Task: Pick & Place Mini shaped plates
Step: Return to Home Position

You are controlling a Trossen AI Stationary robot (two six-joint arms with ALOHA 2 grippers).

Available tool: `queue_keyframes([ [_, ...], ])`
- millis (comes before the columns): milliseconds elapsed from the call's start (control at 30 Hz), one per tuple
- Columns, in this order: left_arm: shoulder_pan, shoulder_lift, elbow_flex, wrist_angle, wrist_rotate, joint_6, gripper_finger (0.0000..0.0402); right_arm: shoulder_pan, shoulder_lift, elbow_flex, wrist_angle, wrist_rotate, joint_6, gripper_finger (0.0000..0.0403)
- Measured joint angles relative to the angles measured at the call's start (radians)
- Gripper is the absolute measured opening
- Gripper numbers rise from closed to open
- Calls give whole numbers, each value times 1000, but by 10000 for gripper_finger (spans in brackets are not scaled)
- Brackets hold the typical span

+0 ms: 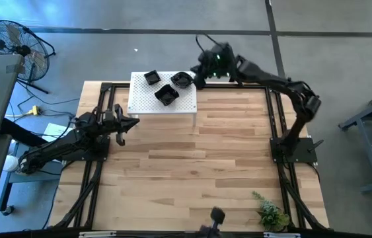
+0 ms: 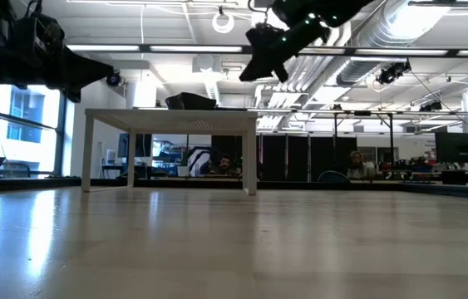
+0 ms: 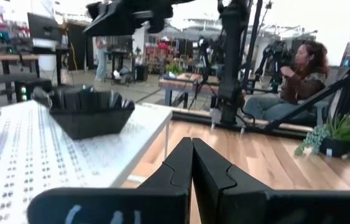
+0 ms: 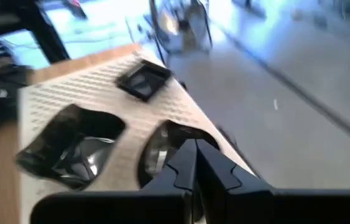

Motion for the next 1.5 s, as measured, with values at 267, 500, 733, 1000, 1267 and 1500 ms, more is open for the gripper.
queue_keyframes([
  [267, 0, 0, 0, -49, 1, -1, 0, 103, -238, -571, 509, -49, -52, 2],
  [500, 0, 1, 0, -74, 1, -1, 1, 143, -577, -982, 667, -112, -76, 2],
  [733, 0, 1, 0, -74, -21, -2, 1, 143, -930, -1303, 779, -15, -78, 1],
  [1000, 0, 1, 0, -74, -193, 7, 1, 139, -1231, -1516, 776, -7, -74, 1],
  [1267, 0, 0, 0, -105, -191, 50, 1, 139, -1462, -1551, 568, -11, -67, 1],
  [1500, 0, 1, 0, -110, -203, 51, 1, 139, -1690, -1555, 359, 56, -62, 1],
])
